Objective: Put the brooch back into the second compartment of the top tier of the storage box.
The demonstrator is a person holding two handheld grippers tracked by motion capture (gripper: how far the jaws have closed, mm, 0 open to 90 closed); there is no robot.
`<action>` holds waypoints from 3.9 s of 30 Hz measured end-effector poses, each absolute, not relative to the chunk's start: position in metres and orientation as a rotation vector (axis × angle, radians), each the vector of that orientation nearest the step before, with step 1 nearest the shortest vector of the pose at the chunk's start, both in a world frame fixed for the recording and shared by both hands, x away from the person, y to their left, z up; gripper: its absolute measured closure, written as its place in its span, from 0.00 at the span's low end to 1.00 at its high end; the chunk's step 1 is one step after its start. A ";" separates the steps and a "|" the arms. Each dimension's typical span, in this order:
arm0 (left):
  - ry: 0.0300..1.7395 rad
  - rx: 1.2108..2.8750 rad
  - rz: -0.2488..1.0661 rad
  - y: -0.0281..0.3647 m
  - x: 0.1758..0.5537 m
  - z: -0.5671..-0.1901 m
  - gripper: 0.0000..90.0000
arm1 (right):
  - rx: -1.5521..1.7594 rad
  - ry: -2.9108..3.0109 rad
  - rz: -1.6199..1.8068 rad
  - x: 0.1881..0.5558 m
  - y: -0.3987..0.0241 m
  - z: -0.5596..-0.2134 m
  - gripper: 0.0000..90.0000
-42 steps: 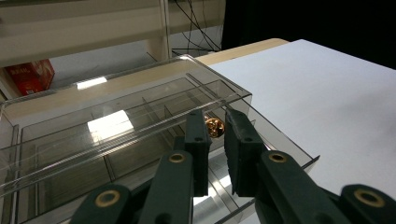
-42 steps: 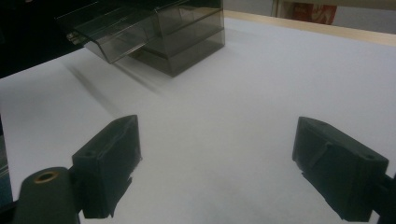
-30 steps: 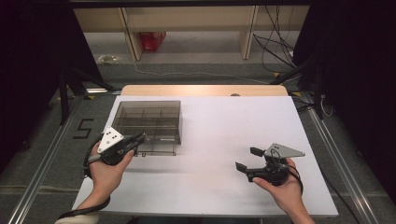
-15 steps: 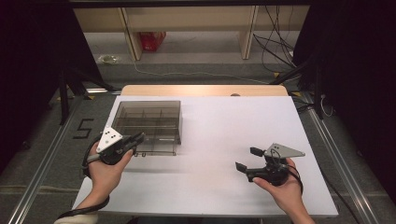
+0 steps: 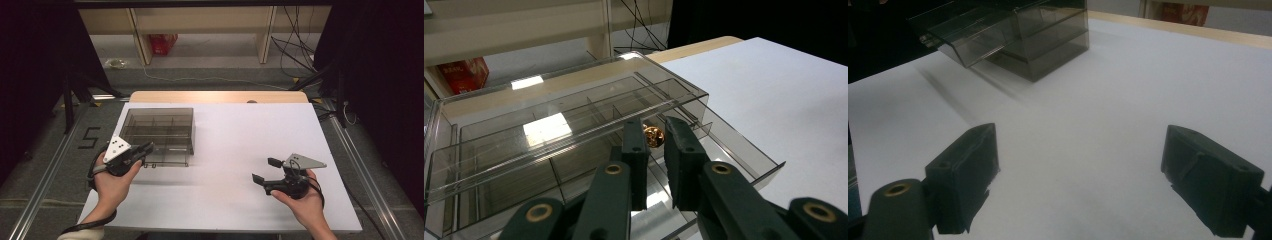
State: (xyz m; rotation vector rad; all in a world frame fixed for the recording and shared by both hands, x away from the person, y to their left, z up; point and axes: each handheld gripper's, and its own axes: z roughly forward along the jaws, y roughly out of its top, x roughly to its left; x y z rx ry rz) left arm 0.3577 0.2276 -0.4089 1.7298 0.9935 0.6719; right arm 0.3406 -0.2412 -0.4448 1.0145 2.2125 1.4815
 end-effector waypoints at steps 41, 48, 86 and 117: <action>1.072 1.858 0.650 0.227 0.366 -0.420 0.89 | 1.014 2.215 1.481 0.341 -0.241 -0.445 0.18; 1.087 1.868 0.642 0.228 0.368 -0.422 0.89 | 1.014 2.215 1.481 0.341 -0.241 -0.445 0.18; 1.135 1.921 0.603 0.228 0.378 -0.428 0.89 | 1.012 2.217 1.479 0.341 -0.241 -0.445 0.18; 1.157 1.966 0.601 0.228 0.385 -0.435 0.89 | 1.009 2.221 1.478 0.341 -0.240 -0.446 0.18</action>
